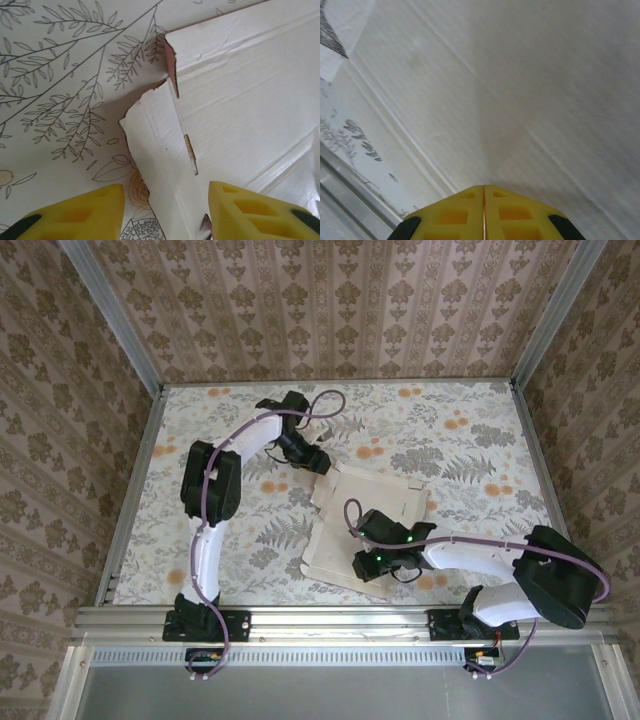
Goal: Fold the paper box
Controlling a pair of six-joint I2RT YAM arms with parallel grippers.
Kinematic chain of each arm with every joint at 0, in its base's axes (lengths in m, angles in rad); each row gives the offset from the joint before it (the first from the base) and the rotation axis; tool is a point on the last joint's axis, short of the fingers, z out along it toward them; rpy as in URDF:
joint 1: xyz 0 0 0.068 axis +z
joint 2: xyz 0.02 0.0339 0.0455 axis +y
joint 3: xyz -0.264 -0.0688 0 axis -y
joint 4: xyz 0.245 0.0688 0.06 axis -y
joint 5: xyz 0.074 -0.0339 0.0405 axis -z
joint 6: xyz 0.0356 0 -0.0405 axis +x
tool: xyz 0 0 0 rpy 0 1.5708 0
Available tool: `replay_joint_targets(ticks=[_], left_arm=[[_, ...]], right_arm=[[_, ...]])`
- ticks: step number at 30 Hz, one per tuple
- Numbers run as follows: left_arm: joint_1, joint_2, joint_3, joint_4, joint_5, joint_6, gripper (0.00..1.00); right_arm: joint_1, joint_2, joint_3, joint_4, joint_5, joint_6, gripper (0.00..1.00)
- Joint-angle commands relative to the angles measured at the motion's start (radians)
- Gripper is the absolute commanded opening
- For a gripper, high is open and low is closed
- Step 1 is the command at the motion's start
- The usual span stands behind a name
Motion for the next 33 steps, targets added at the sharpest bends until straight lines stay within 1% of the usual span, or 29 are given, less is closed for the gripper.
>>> replay_joint_targets(ticks=[1,3,12,16,19,20,24,25,26,27,29,31,32,33], left_arm=[[0.014,0.043,0.061,-0.11,0.06,0.045,0.43],[0.014,0.062,0.085,-0.134,0.061,0.049,0.4],[0.015,0.11,0.145,-0.17,0.067,0.047,0.4],[0.015,0.13,0.17,-0.188,0.083,0.053,0.31],[0.015,0.142,0.188,-0.202,0.086,0.058,0.22],[0.014,0.143,0.189,-0.205,0.086,0.06,0.2],[0.015,0.141,0.188,-0.202,0.086,0.059,0.19],[0.014,0.14,0.184,-0.198,0.087,0.061,0.18],[0.014,0.135,0.178,-0.191,0.087,0.063,0.14],[0.015,0.129,0.168,-0.179,0.087,0.066,0.1],[0.014,0.109,0.131,-0.138,0.087,0.065,0.07],[0.011,0.08,0.082,-0.08,0.087,0.05,0.0],[0.011,0.059,0.052,-0.044,0.087,0.037,0.0],[0.011,0.032,0.018,-0.004,0.118,0.026,0.0]], right_arm=[[0.02,0.034,-0.012,0.032,0.045,0.026,0.09],[0.03,0.066,-0.01,0.03,0.058,0.031,0.09],[0.05,0.108,0.001,0.021,0.089,0.039,0.07],[0.053,0.113,0.001,0.016,0.1,0.039,0.06],[0.053,0.113,0.001,0.015,0.107,0.039,0.06],[0.054,0.112,0.002,0.013,0.111,0.039,0.06],[0.055,0.103,0.001,0.009,0.122,0.041,0.05],[0.055,0.099,0.001,0.008,0.125,0.042,0.05],[0.055,0.097,0.002,0.008,0.131,0.044,0.05],[0.055,0.095,-0.001,0.012,0.136,0.048,0.05],[0.055,0.098,0.003,0.014,0.147,0.061,0.04],[0.055,0.095,0.018,-0.001,0.162,0.068,0.04],[0.056,0.091,0.02,0.001,0.174,0.072,0.04],[0.055,0.089,0.017,0.006,0.189,0.077,0.04]])
